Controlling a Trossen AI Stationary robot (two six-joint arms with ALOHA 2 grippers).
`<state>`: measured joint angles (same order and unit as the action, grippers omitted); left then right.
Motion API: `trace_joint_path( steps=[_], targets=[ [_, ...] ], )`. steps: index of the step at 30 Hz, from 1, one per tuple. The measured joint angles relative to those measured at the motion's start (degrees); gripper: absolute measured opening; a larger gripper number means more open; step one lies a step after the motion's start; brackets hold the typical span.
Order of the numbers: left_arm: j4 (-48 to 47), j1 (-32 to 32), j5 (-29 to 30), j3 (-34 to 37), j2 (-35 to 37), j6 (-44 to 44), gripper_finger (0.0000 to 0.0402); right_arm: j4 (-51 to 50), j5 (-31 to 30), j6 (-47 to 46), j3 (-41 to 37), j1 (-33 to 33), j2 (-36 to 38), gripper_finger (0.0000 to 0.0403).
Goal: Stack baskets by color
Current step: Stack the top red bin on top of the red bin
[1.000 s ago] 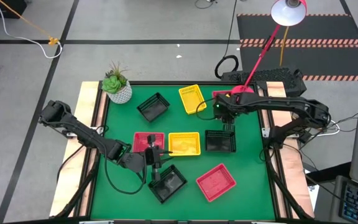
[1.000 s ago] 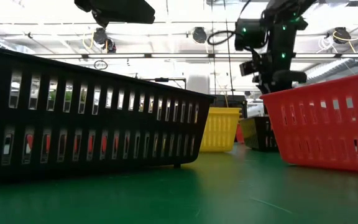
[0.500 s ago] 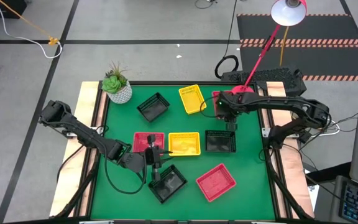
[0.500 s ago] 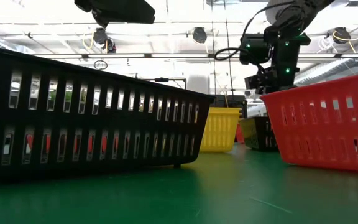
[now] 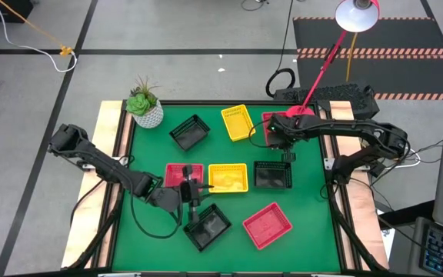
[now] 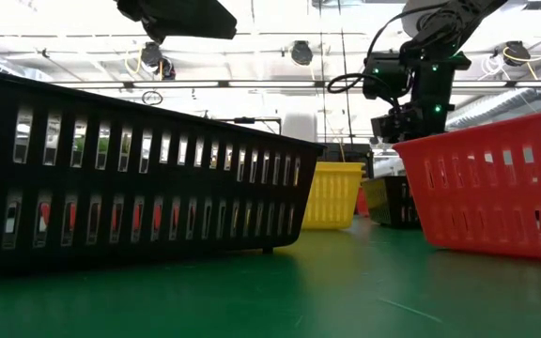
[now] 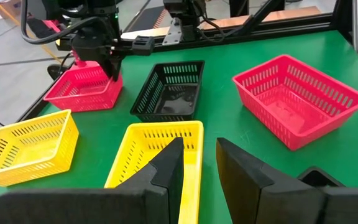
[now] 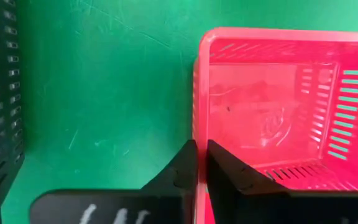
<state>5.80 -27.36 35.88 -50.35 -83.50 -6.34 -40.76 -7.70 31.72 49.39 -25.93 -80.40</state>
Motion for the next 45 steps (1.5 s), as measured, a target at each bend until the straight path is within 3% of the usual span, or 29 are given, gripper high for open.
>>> trace_joint_path(
  steps=[7,10,17,28,34,40,45],
  targets=[
    [0.0,0.05,0.0,0.0,0.0,0.06,0.0097,0.08,-0.19,0.49,0.0,0.25,0.3,0.0008],
    [0.0,0.19,0.0,0.0,0.0,0.18,0.0097,-0.78,-2.99,0.24,0.88,1.39,0.6,0.0008],
    [-0.06,0.73,0.04,0.0,0.0,0.47,0.0097,-10.59,-4.23,-3.31,8.42,5.02,1.19,0.0006],
    [-0.52,1.02,0.01,-0.33,0.0,3.55,0.0097,-19.93,-4.42,-7.55,21.64,16.41,1.25,0.0005],
    [-7.4,1.08,-0.15,-5.08,0.0,6.93,0.01,-20.95,-4.09,-9.99,26.58,24.27,1.25,0.0005],
    [-20.39,1.08,-4.97,-15.26,0.0,10.09,0.0151,-19.48,-4.06,-9.54,27.89,31.51,1.25,0.0005],
    [-25.74,1.08,-8.91,-20.11,0.0,13.6,0.0208,-15.71,-4.18,-3.83,27.89,36.64,1.25,0.0004]
  ],
)
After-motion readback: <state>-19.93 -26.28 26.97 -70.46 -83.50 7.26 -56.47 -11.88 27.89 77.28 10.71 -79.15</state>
